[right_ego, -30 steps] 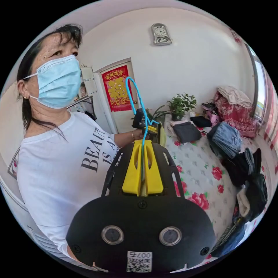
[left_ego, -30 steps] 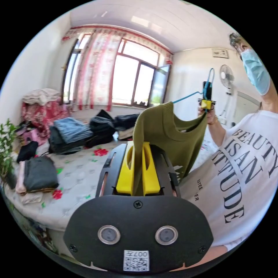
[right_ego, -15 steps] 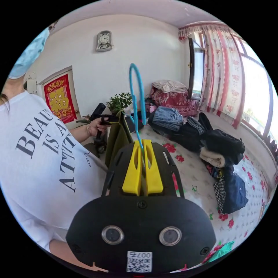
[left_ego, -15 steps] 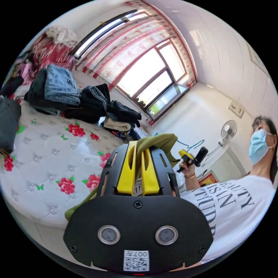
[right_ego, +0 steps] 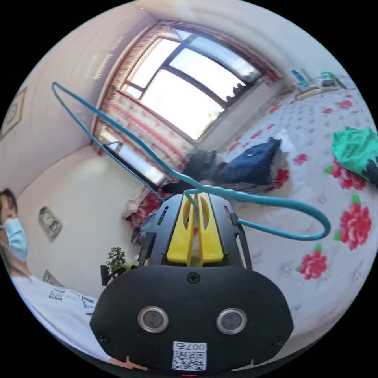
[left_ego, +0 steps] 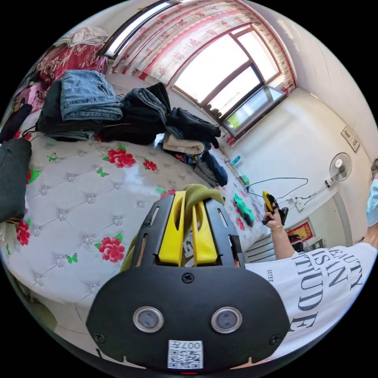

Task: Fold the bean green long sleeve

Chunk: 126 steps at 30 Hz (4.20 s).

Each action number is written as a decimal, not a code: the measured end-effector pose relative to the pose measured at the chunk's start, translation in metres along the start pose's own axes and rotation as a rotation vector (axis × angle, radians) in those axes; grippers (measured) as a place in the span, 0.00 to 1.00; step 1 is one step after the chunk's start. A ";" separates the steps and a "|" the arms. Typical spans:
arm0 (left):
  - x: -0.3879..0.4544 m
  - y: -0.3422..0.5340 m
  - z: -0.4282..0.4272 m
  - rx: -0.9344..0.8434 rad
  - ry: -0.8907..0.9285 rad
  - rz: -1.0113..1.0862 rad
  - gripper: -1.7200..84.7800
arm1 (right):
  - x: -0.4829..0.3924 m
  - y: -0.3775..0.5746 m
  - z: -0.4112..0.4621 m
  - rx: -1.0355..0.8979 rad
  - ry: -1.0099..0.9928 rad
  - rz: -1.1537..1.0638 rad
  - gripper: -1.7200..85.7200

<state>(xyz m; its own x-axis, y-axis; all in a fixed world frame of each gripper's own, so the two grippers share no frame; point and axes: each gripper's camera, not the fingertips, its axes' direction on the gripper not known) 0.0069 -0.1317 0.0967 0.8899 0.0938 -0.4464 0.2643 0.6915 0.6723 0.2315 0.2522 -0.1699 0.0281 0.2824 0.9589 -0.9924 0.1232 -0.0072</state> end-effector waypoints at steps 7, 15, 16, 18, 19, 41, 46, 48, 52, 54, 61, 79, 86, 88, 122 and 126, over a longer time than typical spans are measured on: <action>-0.073 -0.015 0.018 -0.002 -0.006 -0.073 0.02 | 0.085 -0.015 -0.038 -0.136 0.465 0.363 0.10; -0.124 -0.015 0.023 -0.011 0.000 -0.078 0.02 | -0.032 0.023 0.008 -0.316 0.335 0.059 0.13; -0.131 -0.014 0.024 -0.013 0.006 -0.083 0.02 | -0.044 0.026 0.021 -0.358 0.324 0.016 0.13; -0.140 -0.014 0.023 -0.018 0.012 -0.082 0.02 | -0.085 0.045 0.071 -0.511 0.298 -0.136 0.13; -0.145 -0.014 0.023 -0.024 0.011 -0.077 0.02 | -0.093 0.050 0.083 -0.542 0.297 -0.166 0.14; -0.103 -0.194 -0.013 0.107 -0.334 0.450 0.10 | -0.367 -0.067 0.048 -0.157 0.528 -0.756 0.03; -0.197 -0.211 0.066 -0.102 -0.458 0.176 0.20 | -0.312 -0.086 0.131 -0.352 0.636 -0.515 0.06; -0.215 -0.158 0.075 -0.143 -0.480 0.197 0.19 | -0.277 -0.034 0.141 -0.429 0.533 -0.444 0.07; -0.273 0.020 0.104 -0.438 -0.560 0.115 0.19 | -0.219 0.096 0.159 -0.716 0.540 -0.421 0.09; -0.297 0.085 0.110 -0.577 -0.614 0.044 0.19 | -0.180 0.182 0.168 -0.952 0.620 -0.389 0.10; -0.338 0.074 0.088 -0.668 -0.452 0.011 0.08 | -0.182 0.205 0.160 -0.837 0.689 -0.435 0.10; -0.377 -0.141 -0.111 -0.544 -0.496 0.025 0.03 | -0.102 0.106 0.093 -0.873 0.964 -0.317 0.05; -0.374 -0.185 -0.127 -0.438 -0.796 -0.009 0.06 | -0.136 -0.055 0.009 -0.375 1.173 -0.237 0.08; -0.364 -0.137 -0.132 -0.389 -0.780 0.019 0.06 | -0.137 -0.041 0.005 -0.379 1.184 -0.263 0.09; -0.259 0.214 -0.237 -0.580 -0.343 -0.153 0.18 | -0.018 0.193 -0.105 -0.859 0.482 -0.287 0.03; -0.251 0.220 -0.209 -0.610 -0.424 -0.172 0.18 | -0.015 0.202 -0.086 -0.912 0.526 -0.306 0.03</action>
<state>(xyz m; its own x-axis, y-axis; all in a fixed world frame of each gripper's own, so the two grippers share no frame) -0.2361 0.1462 0.2330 0.9539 -0.2488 -0.1679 0.2694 0.9563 0.1137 0.0410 0.3547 -0.2099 0.5211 0.4636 0.7166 -0.4784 0.8540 -0.2046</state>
